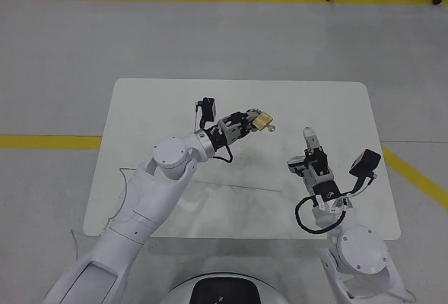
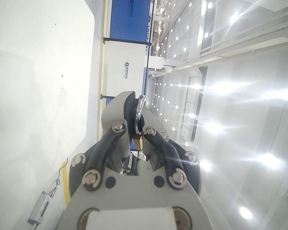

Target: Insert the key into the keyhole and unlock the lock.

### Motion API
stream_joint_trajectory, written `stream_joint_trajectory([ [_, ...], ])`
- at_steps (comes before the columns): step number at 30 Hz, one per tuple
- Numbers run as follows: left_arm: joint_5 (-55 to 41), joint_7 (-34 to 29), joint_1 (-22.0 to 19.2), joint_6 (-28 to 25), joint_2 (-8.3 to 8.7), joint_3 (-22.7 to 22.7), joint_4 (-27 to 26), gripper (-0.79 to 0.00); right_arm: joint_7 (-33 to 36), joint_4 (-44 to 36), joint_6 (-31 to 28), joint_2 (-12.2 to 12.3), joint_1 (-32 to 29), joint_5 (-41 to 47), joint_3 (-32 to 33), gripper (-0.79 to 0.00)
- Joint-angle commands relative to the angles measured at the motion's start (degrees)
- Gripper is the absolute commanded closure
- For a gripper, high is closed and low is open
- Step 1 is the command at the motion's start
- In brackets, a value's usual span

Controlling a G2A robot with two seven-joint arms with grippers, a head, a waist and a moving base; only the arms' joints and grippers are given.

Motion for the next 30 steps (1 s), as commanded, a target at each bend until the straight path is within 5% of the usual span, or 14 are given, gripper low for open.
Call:
stream_joint_trajectory([
  [1, -0.01, 0.00, 0.00, 0.00, 0.00, 0.00, 0.00, 0.000, 0.00, 0.00, 0.00, 0.00, 0.00, 0.01, 0.00, -0.785],
  [4, -0.23, 0.49, 0.37, 0.10, 0.02, -0.19, 0.01, 0.000, 0.52, -0.20, -0.86, -0.08, 0.03, 1.49, -0.15, -0.785],
  [6, -2.88, 0.91, 1.50, 0.36, 0.13, -1.66, -0.09, 0.000, -0.64, 0.45, -4.18, -0.45, 0.20, 6.35, 0.76, -0.148],
  [7, -3.73, 0.61, 1.99, 0.26, 0.24, -2.36, -0.08, 0.000, -1.06, 0.90, -6.42, -0.69, 0.41, 9.23, 0.68, 0.000],
  [12, -2.00, -0.90, 3.30, 1.87, 0.90, -3.47, -1.05, 0.000, 1.10, 4.25, -10.47, -1.55, 2.92, 22.08, -1.31, 0.000],
  [17, -6.23, -3.36, 5.12, 2.97, 1.08, -4.61, -1.91, 0.000, 1.76, 6.56, -14.79, -2.22, 6.44, 25.03, -4.34, 0.000],
  [24, -18.54, -5.77, 7.83, 6.21, 0.83, -6.53, -1.23, 0.000, -0.57, 10.25, -27.15, -3.09, 7.02, 19.93, -8.18, 0.000],
  [30, -22.72, -6.76, 8.87, 9.35, 0.99, -7.43, -1.26, 0.000, -0.87, 12.94, -25.92, -3.57, 8.58, 14.10, -12.41, 0.000],
])
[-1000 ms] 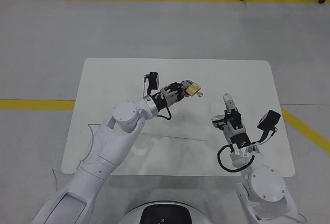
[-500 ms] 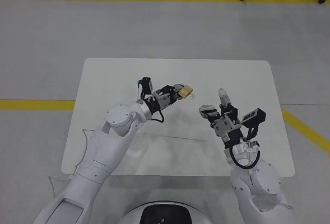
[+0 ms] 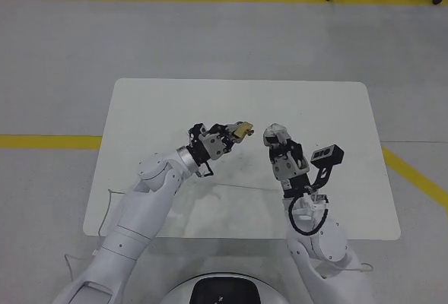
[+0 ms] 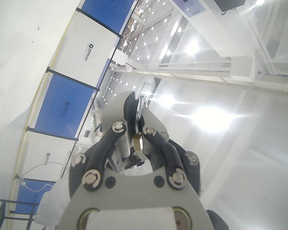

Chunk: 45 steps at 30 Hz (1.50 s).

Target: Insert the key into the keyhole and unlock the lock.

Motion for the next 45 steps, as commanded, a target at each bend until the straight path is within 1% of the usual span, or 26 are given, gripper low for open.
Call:
stream_joint_trajectory([
  [1, -0.67, -0.54, 0.12, 0.58, 0.06, -0.06, -0.24, 0.000, -0.31, 0.58, 1.34, -0.14, 0.66, -1.58, -1.09, 0.000],
  [10, -0.33, -1.25, 1.23, 1.33, 0.71, -1.20, -2.43, 0.000, -3.94, 3.32, 4.95, -0.88, 3.29, -8.28, -4.19, 0.000],
  [20, -0.70, -1.39, 2.27, 0.56, 1.08, -1.41, -3.85, 0.000, -5.91, 4.59, 7.42, -1.63, 4.90, -10.03, -5.22, 0.000],
  [23, -0.29, -0.92, 2.44, -0.38, 1.19, -1.57, -4.14, 0.000, -6.16, 4.11, 7.34, -1.79, 4.93, -10.52, -5.27, 0.000],
  [26, 2.79, 0.59, 2.70, -2.92, 1.48, -2.02, -4.98, 0.000, -6.40, 1.54, 6.39, -1.79, 3.51, -10.22, -4.31, 0.000],
  [27, 5.70, 1.66, 2.65, -3.99, 1.68, -2.11, -5.42, 0.000, -6.37, 0.59, 6.23, -1.76, 2.84, -10.18, -3.87, -0.277],
  [28, 7.54, 2.33, 2.81, -4.62, 1.83, -2.15, -5.88, 0.000, -6.27, -0.20, 6.21, -1.71, 2.20, -10.23, -3.46, -0.690],
  [29, 8.99, 3.07, 2.90, -5.18, 1.97, -2.40, -6.43, 0.000, -6.18, -0.75, 6.48, -1.65, 1.64, -10.79, -3.05, -0.785],
  [31, 15.22, 4.76, 2.89, -6.66, 2.44, -2.57, -7.92, 0.000, -6.13, -0.93, 6.64, -1.62, 1.49, -11.20, -2.91, -0.785],
  [34, 21.53, 6.28, 3.51, -8.12, 2.95, -2.66, -10.44, 0.000, -6.13, -0.93, 6.64, -1.62, 1.49, -11.20, -2.91, -0.785],
  [37, 23.40, 6.35, 4.01, -8.75, 3.19, -2.69, -12.27, 0.000, -5.98, -0.84, 6.80, -1.64, 1.38, -10.77, -2.99, -0.785],
  [39, 24.17, 6.00, 4.02, -8.79, 3.30, -2.51, -12.83, 0.000, -2.98, -0.85, 9.52, -1.83, 1.05, -2.84, -3.10, -0.785],
  [40, 24.15, 5.79, 4.00, -8.74, 3.32, -2.40, -12.95, 0.000, -2.65, -0.98, 10.77, -1.88, 1.27, -0.43, -2.30, -0.671],
  [41, 24.35, 5.76, 3.93, -8.77, 3.35, -2.32, -13.04, 0.000, -2.45, -0.92, 12.25, -1.90, 1.44, 1.20, -1.75, -0.496],
  [43, 24.71, 5.88, 3.88, -8.90, 3.39, -2.20, -13.09, 0.000, -1.85, -0.98, 14.78, -1.97, 1.75, 4.22, -1.06, -0.379],
  [45, 24.92, 6.05, 3.82, -8.96, 3.44, -2.14, -12.99, 0.000, -1.15, -1.28, 17.34, -1.98, 2.16, 6.38, -0.30, -0.360],
])
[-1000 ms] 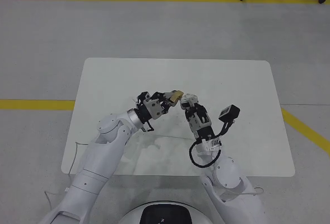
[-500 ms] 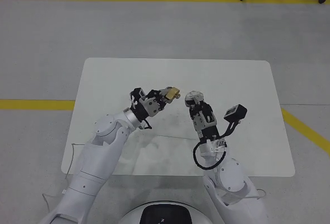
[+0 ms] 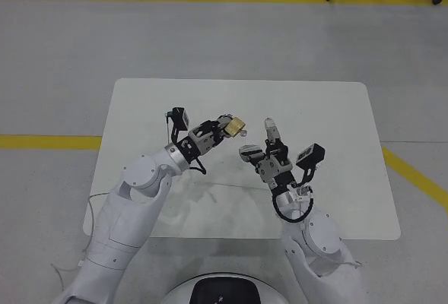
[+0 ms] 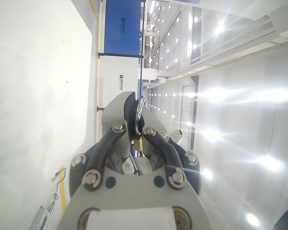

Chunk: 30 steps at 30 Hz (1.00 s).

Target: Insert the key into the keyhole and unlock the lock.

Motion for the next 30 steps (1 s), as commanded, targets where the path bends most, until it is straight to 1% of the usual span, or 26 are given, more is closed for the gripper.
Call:
stream_joint_trajectory([
  [1, 0.38, 0.14, -0.10, -0.03, 0.06, 0.05, 0.17, 0.000, 0.81, -0.17, 2.66, -0.01, 0.16, 2.76, 0.63, -0.336],
  [6, 2.26, -0.63, -0.64, -0.05, 0.36, -0.02, 0.40, 0.000, 1.19, -0.45, 8.32, 0.07, 0.99, 5.38, 2.40, -0.280],
  [7, 2.23, -0.72, -0.64, -0.02, 0.40, -0.07, 0.37, 0.000, 1.14, -0.40, 9.25, 0.08, 1.26, 5.38, 2.56, -0.259],
  [9, 2.35, -1.13, -0.70, -0.08, 0.49, -0.15, 0.36, 0.000, 1.17, -0.19, 10.63, 0.07, 1.79, 5.55, 2.61, -0.256],
  [12, 2.31, -1.37, -0.72, -0.21, 0.60, -0.21, 0.40, 0.000, 0.95, 0.40, 12.39, 0.03, 2.70, 5.05, 2.21, -0.215],
  [14, 2.31, -1.50, -0.71, -0.28, 0.66, -0.19, 0.50, 0.000, 0.65, 0.79, 13.51, 0.00, 3.33, 4.35, 1.81, -0.206],
  [17, 2.28, -1.52, -0.72, -0.54, 0.72, -0.07, 0.60, 0.000, 0.25, 1.16, 14.53, -0.07, 4.14, 3.66, 1.33, -0.163],
  [25, 2.27, -1.37, -0.84, -1.18, 0.79, 0.60, 0.92, 0.000, 0.31, 1.16, 15.57, -0.24, 5.45, 2.47, 0.52, -0.108],
  [26, 2.20, -1.47, -0.88, -1.25, 0.80, 0.67, 0.94, 0.000, 0.33, 1.21, 15.76, -0.25, 5.54, 2.40, 0.45, -0.068],
  [27, 2.06, -1.57, -0.92, -1.31, 0.81, 0.70, 1.01, 0.000, 0.30, 1.23, 16.09, -0.26, 5.66, 2.26, 0.39, 0.000],
  [30, 1.78, -1.57, -1.05, -1.54, 0.84, 0.79, 1.03, 0.000, 0.48, 1.30, 16.75, -0.32, 5.91, 2.45, 0.28, 0.000],
])
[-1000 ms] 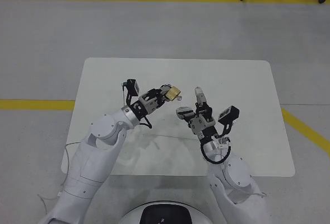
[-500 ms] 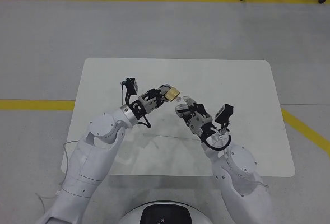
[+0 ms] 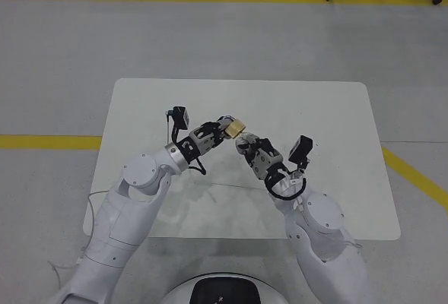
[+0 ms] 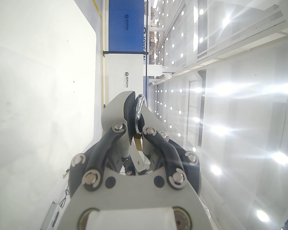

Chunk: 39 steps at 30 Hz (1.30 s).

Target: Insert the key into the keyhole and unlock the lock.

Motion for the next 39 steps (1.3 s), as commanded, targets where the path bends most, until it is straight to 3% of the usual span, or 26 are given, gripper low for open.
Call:
stream_joint_trajectory([
  [1, -0.16, -0.18, -0.11, -0.13, 0.03, 0.05, -0.04, 0.000, 0.28, 0.11, 0.44, -0.06, 0.08, 0.80, 0.04, 0.000],
  [6, -0.18, -0.82, -0.33, -0.67, 0.17, 0.02, 0.13, 0.000, -0.09, 0.42, 1.20, -0.49, 0.02, 8.21, 1.55, 0.000],
  [13, -0.16, -2.44, -0.19, -2.40, 0.47, -0.30, -0.24, 0.000, -4.29, 1.57, 3.02, -1.62, 0.46, 29.38, 5.38, 0.000],
  [28, -1.59, -5.18, -0.13, -6.36, 0.95, -0.89, 1.01, 0.000, -10.33, 4.56, 11.22, -2.02, 1.42, 65.55, 11.94, 0.000],
  [39, -1.44, -6.64, 1.03, -7.84, 1.60, -2.11, 0.19, 0.000, -11.37, 3.47, 10.75, -1.37, 0.05, 71.66, 13.73, 0.000],
])
